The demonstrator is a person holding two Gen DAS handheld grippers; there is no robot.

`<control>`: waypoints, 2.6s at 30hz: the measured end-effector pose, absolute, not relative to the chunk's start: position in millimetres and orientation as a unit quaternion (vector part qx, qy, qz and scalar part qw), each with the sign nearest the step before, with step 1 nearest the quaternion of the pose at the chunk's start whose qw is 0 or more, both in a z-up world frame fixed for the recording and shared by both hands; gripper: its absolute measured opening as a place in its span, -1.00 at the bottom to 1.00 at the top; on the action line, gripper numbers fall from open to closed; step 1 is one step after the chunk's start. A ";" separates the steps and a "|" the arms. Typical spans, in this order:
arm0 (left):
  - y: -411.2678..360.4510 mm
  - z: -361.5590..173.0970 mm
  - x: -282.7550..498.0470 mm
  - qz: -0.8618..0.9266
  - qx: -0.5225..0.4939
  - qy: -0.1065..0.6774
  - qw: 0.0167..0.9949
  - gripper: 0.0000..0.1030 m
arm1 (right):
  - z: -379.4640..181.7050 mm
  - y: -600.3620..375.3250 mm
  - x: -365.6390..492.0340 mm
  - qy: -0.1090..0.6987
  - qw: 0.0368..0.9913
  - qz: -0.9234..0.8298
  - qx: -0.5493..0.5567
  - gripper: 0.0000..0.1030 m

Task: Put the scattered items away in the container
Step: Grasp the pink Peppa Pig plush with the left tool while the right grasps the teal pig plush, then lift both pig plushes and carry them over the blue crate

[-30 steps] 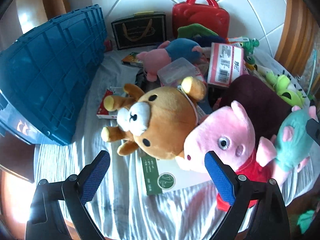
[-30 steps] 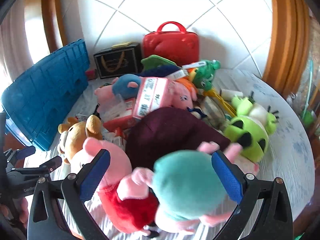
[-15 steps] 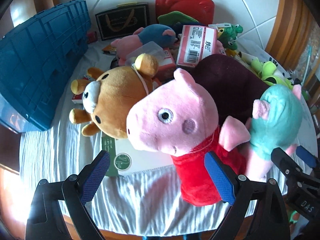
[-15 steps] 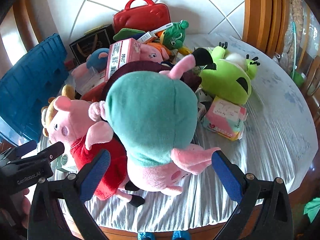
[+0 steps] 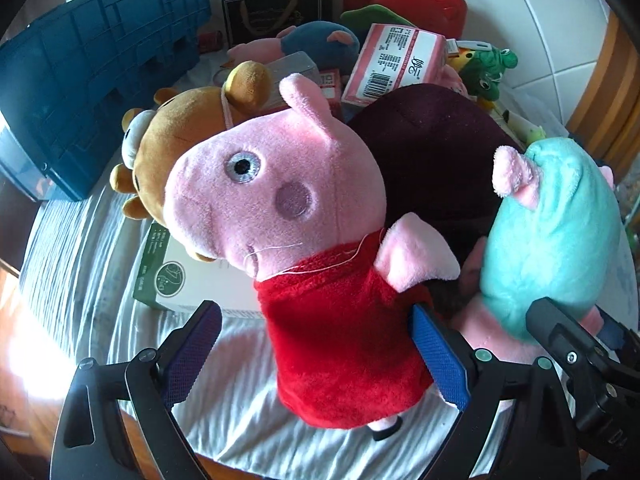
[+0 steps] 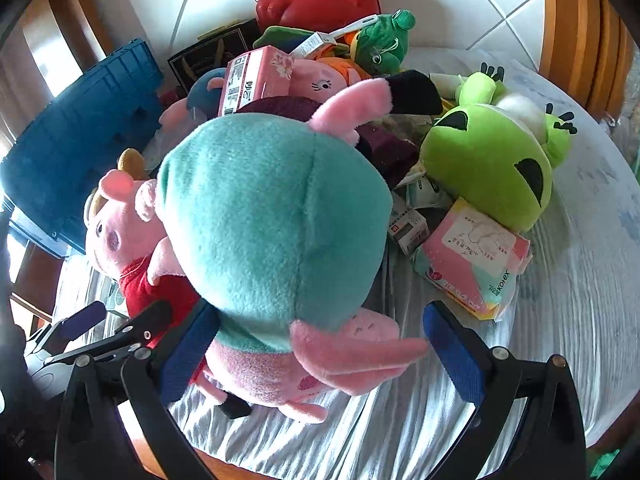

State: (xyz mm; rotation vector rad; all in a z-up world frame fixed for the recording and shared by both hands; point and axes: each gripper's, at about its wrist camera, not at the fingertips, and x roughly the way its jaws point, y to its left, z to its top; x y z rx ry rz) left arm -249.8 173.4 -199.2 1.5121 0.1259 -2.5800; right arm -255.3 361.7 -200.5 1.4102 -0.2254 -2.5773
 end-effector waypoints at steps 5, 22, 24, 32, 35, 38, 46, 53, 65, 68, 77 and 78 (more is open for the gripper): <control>180.0 -208.5 -263.2 -0.859 0.507 0.037 0.055 0.79 | -201.8 362.8 -267.5 -0.087 0.110 -0.866 0.480 1.00; 183.7 -208.9 -267.5 -0.872 0.488 -0.016 0.009 0.39 | -226.2 315.5 -302.8 -0.040 0.097 -0.852 0.514 0.97; 184.8 -207.1 -265.9 -0.874 0.485 -0.018 0.006 0.32 | -225.6 313.7 -301.3 -0.036 0.102 -0.853 0.511 0.79; 180.9 -178.4 -250.2 -0.891 0.454 -0.026 0.008 0.16 | -208.5 313.1 -286.5 -0.024 0.107 -0.866 0.488 0.65; 178.3 -160.1 -242.5 -0.900 0.434 -0.026 0.013 0.15 | -186.3 315.6 -282.0 -0.020 0.112 -0.878 0.466 0.65; 174.6 -138.6 -235.3 -0.911 0.411 -0.027 0.022 0.15 | -164.3 318.0 -277.2 -0.018 0.119 -0.890 0.441 0.65; 154.9 -79.9 -220.8 -0.933 0.352 -0.023 0.070 0.16 | -99.9 308.3 -275.0 0.004 0.148 -0.913 0.379 0.65; 114.2 -43.0 -206.5 -0.936 0.320 -0.018 0.145 0.16 | -59.2 284.2 -283.8 0.026 0.188 -0.921 0.339 0.66; 5.2 17.1 -181.8 -0.946 0.259 -0.002 0.195 0.16 | -12.4 184.0 -276.9 0.060 0.239 -0.926 0.284 0.66; -30.0 43.3 -177.7 -0.953 0.234 -0.001 0.195 0.16 | 5.2 151.1 -273.1 0.058 0.242 -0.932 0.264 0.66; -126.9 106.3 -186.7 -0.959 0.179 -0.017 0.217 0.17 | 62.3 62.5 -278.0 0.039 0.239 -0.948 0.207 0.66; -137.0 108.9 -191.3 -0.959 0.179 -0.015 0.221 0.17 | 67.7 53.8 -280.2 0.038 0.242 -0.948 0.204 0.66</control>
